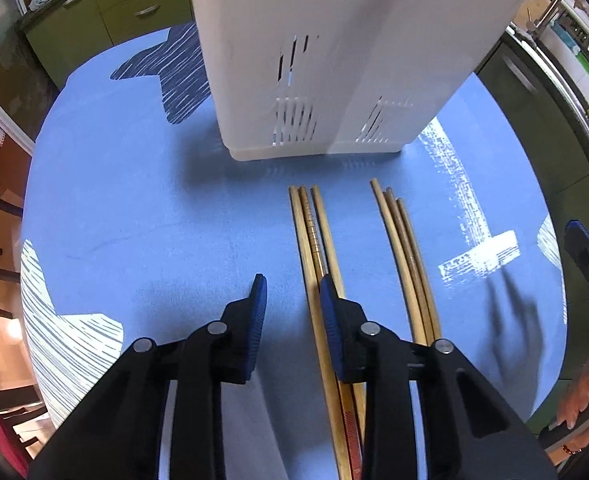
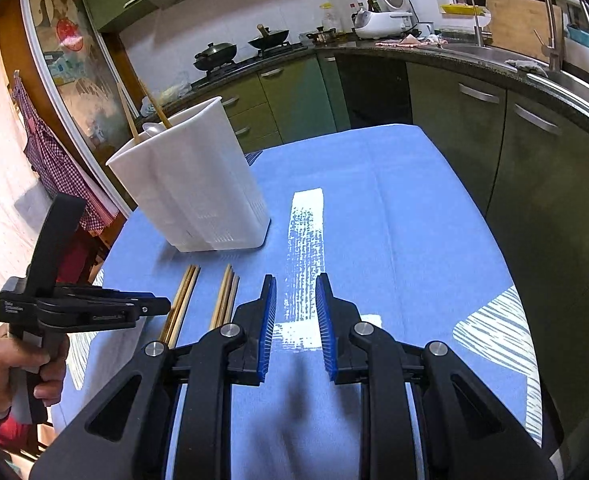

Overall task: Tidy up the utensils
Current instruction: 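Lower the left tool onto the loose wooden chopsticks and close on one, then lift the chopstick upright with the left tool while the right tool grasps another chopstick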

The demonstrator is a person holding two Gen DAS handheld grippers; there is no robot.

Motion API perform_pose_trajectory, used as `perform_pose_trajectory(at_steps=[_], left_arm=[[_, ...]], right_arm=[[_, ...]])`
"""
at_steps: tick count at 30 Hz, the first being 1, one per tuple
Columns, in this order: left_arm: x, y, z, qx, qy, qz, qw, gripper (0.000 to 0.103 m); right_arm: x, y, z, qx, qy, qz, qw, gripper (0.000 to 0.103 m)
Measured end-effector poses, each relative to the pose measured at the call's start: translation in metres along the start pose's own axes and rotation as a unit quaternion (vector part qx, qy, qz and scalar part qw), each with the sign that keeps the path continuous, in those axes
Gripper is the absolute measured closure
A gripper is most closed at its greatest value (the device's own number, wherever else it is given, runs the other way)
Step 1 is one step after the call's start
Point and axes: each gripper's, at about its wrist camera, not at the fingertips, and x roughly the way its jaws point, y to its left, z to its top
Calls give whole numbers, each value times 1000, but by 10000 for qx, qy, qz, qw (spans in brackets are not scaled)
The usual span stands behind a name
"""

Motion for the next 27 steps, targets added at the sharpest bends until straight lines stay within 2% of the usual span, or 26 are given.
perform_pose_trajectory(at_steps=[6,15,17,21,27], left_arm=[[6,-4,4,34,109,112,9999,85],[16,-19,13,184,158,374,9990,86],[16,-19,11,212,183,356,9990,95],[14,-14,10,115,236,230,9994,97],[-17,-4,10,135,-190,125,9996,97]], right_arm=[[-1,-4,1,72,5,74,9999,82],[-4,-5,1,101,-2,128,9999,82],[-4,-5,1,129,7,151,9998,82],[-6,-6,3,143,-14,165,9998,82],[-5,-1,5,57,30,164,9998,82]])
